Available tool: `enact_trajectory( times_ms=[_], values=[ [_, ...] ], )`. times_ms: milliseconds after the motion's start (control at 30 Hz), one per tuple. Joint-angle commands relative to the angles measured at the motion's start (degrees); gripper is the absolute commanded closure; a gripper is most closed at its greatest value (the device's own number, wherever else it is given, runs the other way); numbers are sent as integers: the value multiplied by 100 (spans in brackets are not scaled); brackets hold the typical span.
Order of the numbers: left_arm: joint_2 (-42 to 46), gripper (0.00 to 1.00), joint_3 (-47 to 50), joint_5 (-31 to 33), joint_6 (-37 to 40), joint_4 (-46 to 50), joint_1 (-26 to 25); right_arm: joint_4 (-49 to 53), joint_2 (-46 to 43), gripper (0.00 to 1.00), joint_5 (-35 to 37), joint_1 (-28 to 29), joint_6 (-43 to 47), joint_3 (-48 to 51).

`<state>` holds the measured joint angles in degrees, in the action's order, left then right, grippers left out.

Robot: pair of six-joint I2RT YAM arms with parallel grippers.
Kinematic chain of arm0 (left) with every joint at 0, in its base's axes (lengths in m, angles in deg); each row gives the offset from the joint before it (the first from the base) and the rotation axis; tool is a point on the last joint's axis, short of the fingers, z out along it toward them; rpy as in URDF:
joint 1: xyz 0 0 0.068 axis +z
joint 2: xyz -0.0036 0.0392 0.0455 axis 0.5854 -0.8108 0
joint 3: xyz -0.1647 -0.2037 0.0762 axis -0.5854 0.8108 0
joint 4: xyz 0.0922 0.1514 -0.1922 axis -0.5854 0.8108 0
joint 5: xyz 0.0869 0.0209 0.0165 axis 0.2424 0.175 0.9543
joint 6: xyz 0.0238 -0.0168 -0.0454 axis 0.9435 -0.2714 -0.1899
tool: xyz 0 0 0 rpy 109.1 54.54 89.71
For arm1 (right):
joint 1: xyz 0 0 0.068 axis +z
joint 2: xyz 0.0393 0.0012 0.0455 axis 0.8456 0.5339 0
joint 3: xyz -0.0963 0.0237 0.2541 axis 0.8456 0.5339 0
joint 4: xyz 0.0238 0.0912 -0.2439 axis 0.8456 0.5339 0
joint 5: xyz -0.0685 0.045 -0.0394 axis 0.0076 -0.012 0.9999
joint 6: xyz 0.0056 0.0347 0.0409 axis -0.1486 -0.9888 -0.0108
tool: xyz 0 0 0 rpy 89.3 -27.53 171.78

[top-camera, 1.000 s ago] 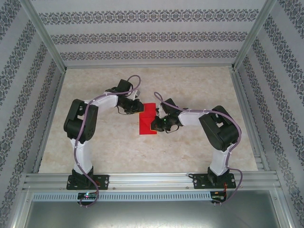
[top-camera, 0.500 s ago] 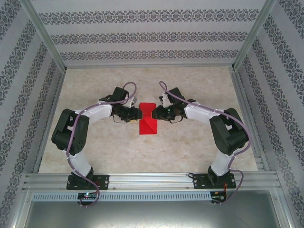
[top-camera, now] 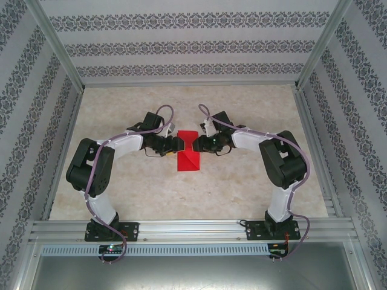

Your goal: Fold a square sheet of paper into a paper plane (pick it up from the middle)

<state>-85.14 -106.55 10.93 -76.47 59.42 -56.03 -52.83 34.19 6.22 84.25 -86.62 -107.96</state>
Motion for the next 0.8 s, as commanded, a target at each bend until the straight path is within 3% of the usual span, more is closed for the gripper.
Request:
enact_trajectory(
  times_ms=[0, 133, 433, 767],
  values=[
    [118, 39, 127, -78, -11, -147, -25, -284, 115, 61, -440, 122, 242, -142],
    [243, 34, 296, -103, -42, -222, -2, -314, 316, 68, -571, 169, 308, -222],
    [653, 27, 894, -355, -743, -1111, 138, -642, 247, 96, -905, 161, 118, -169],
    [1218, 24, 1586, -275, -1978, -2614, 171, -1484, -382, 100, -1576, 82, -699, 87]
  ],
)
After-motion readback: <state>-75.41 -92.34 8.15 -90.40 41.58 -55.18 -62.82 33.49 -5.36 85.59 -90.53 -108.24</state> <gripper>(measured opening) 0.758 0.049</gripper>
